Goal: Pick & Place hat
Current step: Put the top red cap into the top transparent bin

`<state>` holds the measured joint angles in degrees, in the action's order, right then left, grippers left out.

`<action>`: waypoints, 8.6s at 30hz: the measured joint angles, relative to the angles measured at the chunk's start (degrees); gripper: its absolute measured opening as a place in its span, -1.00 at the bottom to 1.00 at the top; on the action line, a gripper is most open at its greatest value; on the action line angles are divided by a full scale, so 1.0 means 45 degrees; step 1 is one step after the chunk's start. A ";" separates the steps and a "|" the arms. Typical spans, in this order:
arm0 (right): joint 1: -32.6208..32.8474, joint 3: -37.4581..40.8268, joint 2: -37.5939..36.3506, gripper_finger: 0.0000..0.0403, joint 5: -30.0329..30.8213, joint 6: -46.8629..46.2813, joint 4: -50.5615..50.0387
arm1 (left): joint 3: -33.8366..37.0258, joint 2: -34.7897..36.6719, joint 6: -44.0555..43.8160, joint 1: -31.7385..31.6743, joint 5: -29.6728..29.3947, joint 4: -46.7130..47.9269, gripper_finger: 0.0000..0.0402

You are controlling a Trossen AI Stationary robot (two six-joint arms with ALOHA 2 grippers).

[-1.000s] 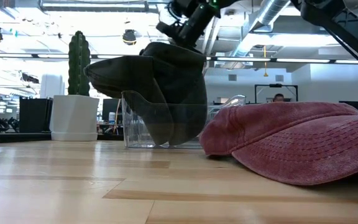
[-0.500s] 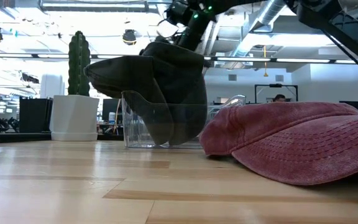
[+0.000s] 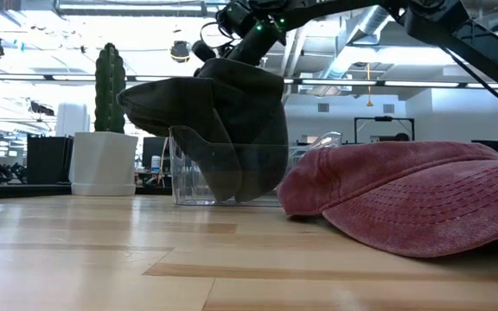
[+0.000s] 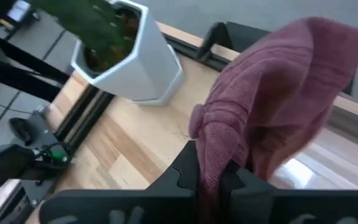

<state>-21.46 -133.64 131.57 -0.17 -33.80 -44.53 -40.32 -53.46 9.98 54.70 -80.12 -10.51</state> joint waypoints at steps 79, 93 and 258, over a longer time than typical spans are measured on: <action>0.0265 0.1653 0.0175 -1.00 0.1350 -0.3125 0.3281 | -0.0015 0.0566 0.1059 -0.0010 0.1146 -0.0150 -0.28; 0.0458 0.1719 0.0194 -0.91 0.0796 -0.2080 0.4093 | -0.0015 0.0566 0.1059 -0.0010 0.1146 -0.0139 -0.28; -0.2172 0.6674 -0.3277 -1.00 0.0644 1.3138 -0.3410 | 0.0413 0.1450 -0.0670 -0.0010 0.1146 -0.0052 -0.28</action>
<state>-31.23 -103.61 116.82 2.73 25.32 -59.88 -38.46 -46.94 6.96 54.65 -74.96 -10.74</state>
